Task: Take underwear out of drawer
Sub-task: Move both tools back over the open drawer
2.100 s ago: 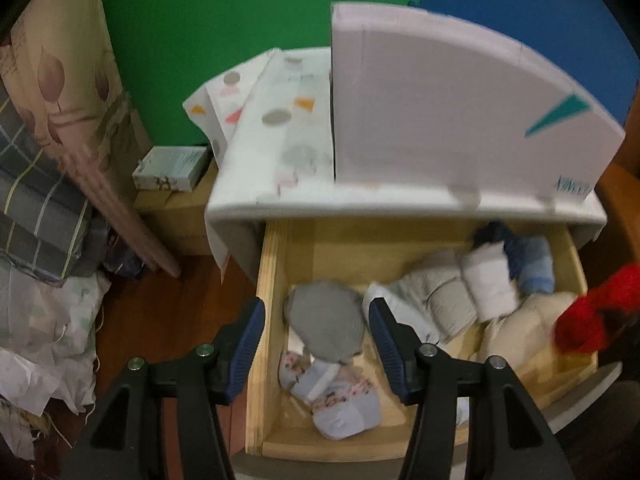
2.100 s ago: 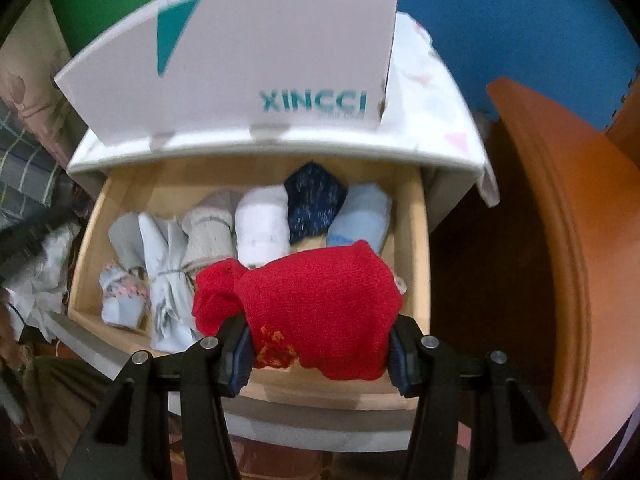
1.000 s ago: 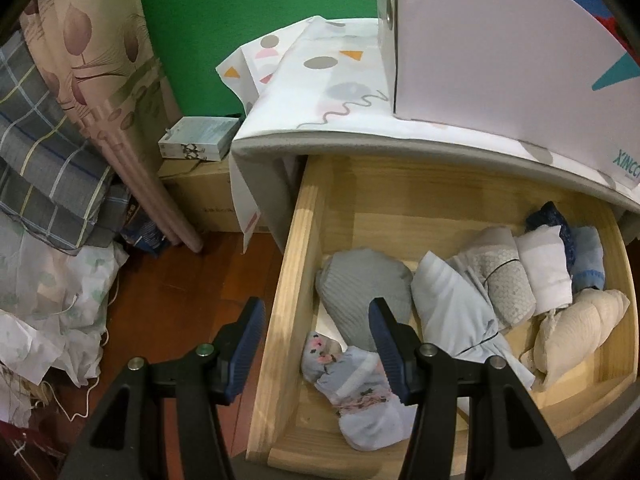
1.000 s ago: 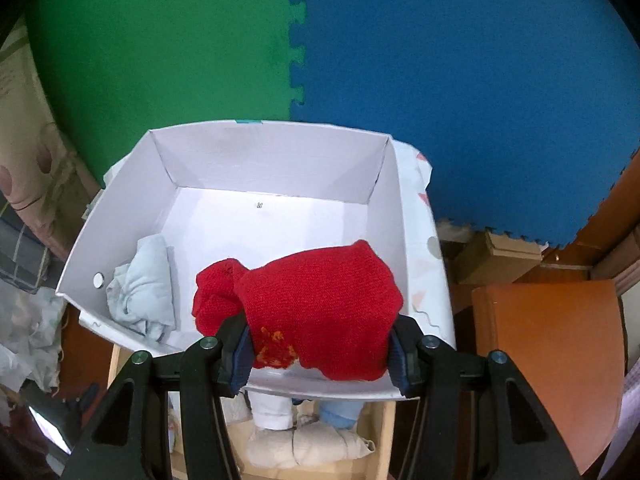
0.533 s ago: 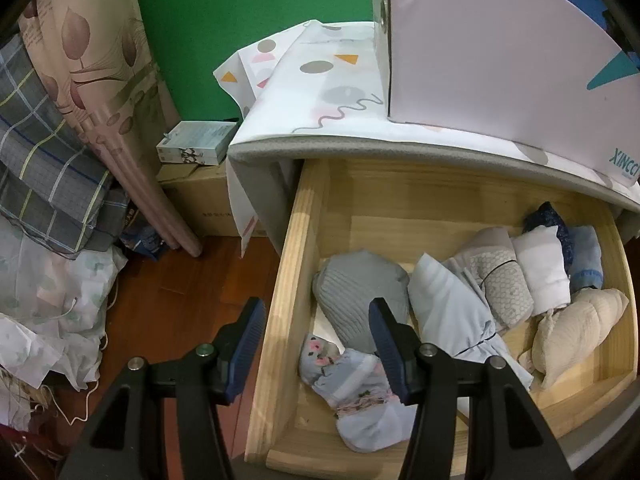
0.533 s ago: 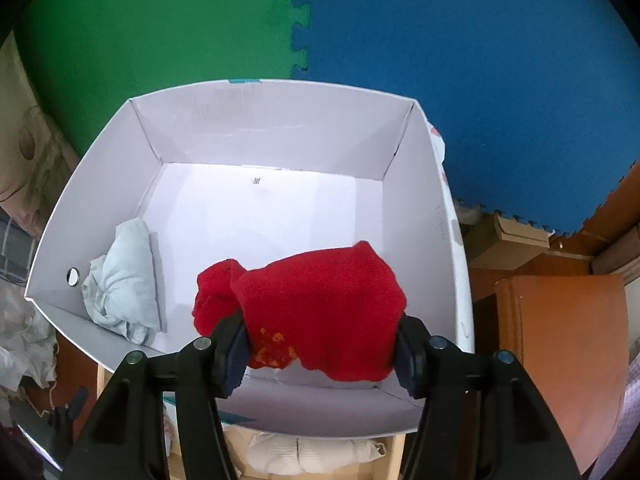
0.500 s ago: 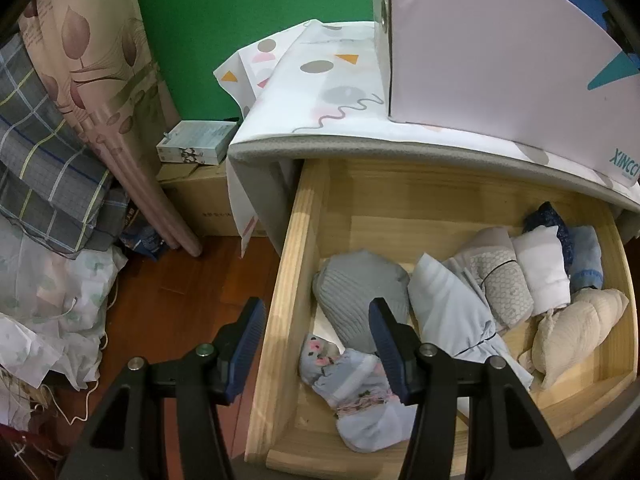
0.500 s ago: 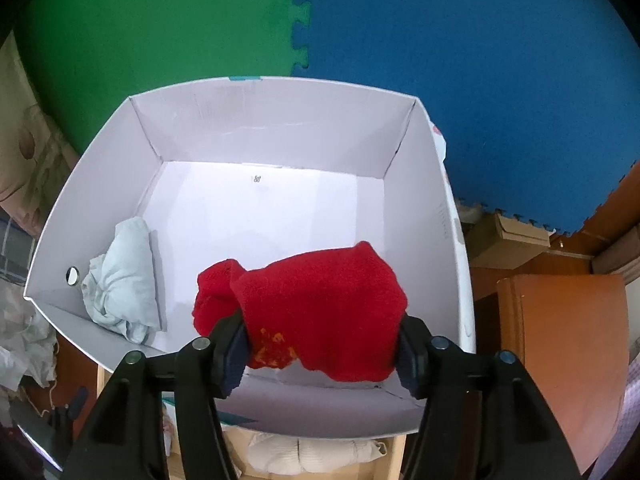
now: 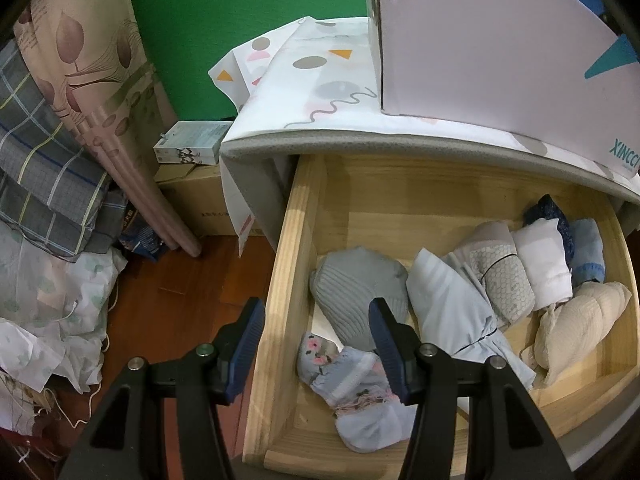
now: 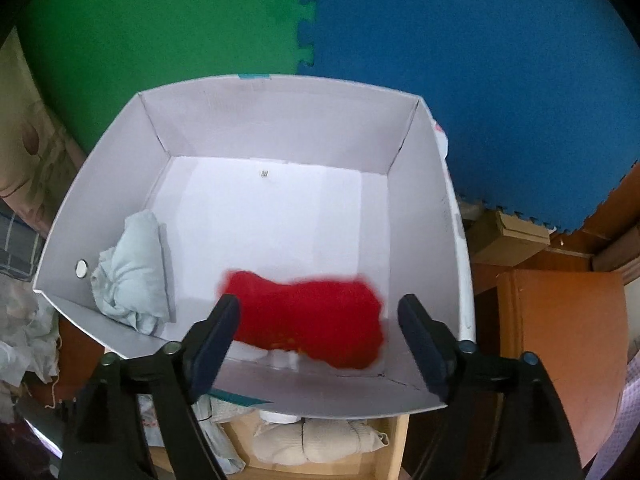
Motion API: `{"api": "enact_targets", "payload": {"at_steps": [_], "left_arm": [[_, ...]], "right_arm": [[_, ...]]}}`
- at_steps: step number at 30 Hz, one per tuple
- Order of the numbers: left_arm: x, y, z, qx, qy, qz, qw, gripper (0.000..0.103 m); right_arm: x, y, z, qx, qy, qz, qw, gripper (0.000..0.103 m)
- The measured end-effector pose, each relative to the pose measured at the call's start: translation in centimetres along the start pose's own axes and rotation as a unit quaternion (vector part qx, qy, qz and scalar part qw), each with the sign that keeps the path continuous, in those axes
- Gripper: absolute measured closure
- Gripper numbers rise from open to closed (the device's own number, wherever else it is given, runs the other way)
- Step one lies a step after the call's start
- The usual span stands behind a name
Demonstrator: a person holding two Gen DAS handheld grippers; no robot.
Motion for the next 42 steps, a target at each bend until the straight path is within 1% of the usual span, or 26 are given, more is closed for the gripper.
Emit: {"api": "enact_targets", "payload": {"at_steps": [3, 7, 12, 15, 19, 23, 24, 26, 30, 33, 35, 37, 39, 42], "left_arm": [[0.0, -0.2, 0.1, -0.005, 0.0, 0.004, 1.0, 0.048], [0.0, -0.3, 0.1, -0.007, 0.002, 0.009, 0.9999, 0.048], [0.0, -0.3, 0.1, -0.008, 0.003, 0.012, 0.9999, 0.048], [0.1, -0.3, 0.2, -0.01, 0.001, 0.013, 0.9999, 0.048], [0.1, -0.3, 0.2, -0.01, 0.002, 0.015, 0.9998, 0.048], [0.5, -0.6, 0.3, -0.019, -0.005, 0.026, 0.9995, 0.048], [0.6, -0.7, 0.4, -0.024, -0.009, 0.035, 0.999, 0.048], [1.0, -1.0, 0.4, -0.04, -0.014, 0.069, 0.9967, 0.048], [1.3, -1.3, 0.6, -0.061, -0.03, 0.096, 0.9931, 0.048], [1.5, -1.4, 0.8, -0.08, -0.038, 0.124, 0.9884, 0.048], [1.6, -1.3, 0.8, -0.083, -0.055, 0.122, 0.9876, 0.048], [1.9, -1.2, 0.9, -0.084, -0.081, 0.106, 0.9875, 0.048], [2.2, -1.2, 1.1, -0.089, -0.101, 0.098, 0.986, 0.048], [2.6, -1.5, 1.6, -0.106, -0.117, 0.101, 0.9823, 0.048]], "right_arm": [[0.1, 1.0, 0.0, 0.005, 0.001, -0.002, 1.0, 0.019], [0.3, 3.1, 1.4, 0.003, 0.008, -0.033, 0.999, 0.019], [1.5, 5.7, 5.4, -0.01, 0.028, -0.06, 0.998, 0.019], [2.4, 6.2, 8.0, -0.025, 0.045, -0.06, 0.997, 0.019], [3.6, 4.5, 11.0, -0.059, 0.069, -0.048, 0.995, 0.019], [5.0, 1.1, 13.6, -0.098, 0.094, -0.027, 0.99, 0.019], [5.4, 0.1, 14.2, -0.11, 0.096, -0.023, 0.989, 0.019], [5.8, -1.3, 15.1, -0.127, 0.101, -0.022, 0.986, 0.019], [6.0, -4.3, 16.5, -0.155, 0.13, -0.015, 0.979, 0.019], [5.7, -6.1, 17.2, -0.166, 0.16, -0.009, 0.973, 0.019], [5.4, -7.0, 17.6, -0.17, 0.183, -0.005, 0.968, 0.019], [4.9, -7.7, 17.9, -0.17, 0.209, 0.002, 0.963, 0.019], [4.4, -8.2, 18.0, -0.168, 0.233, 0.006, 0.958, 0.019], [3.4, -8.8, 18.5, -0.169, 0.268, 0.008, 0.949, 0.019]]}}
Point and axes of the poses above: each gripper's, at about its wrist camera, not at the fingertips, and y roughly against the way its jaws point, x to its right, z to its underside, the point moved 4 cm from there along -y, roughly the way its jaws point, and after that the axes turned 12 degrees about -y, right-handed, at the moved point
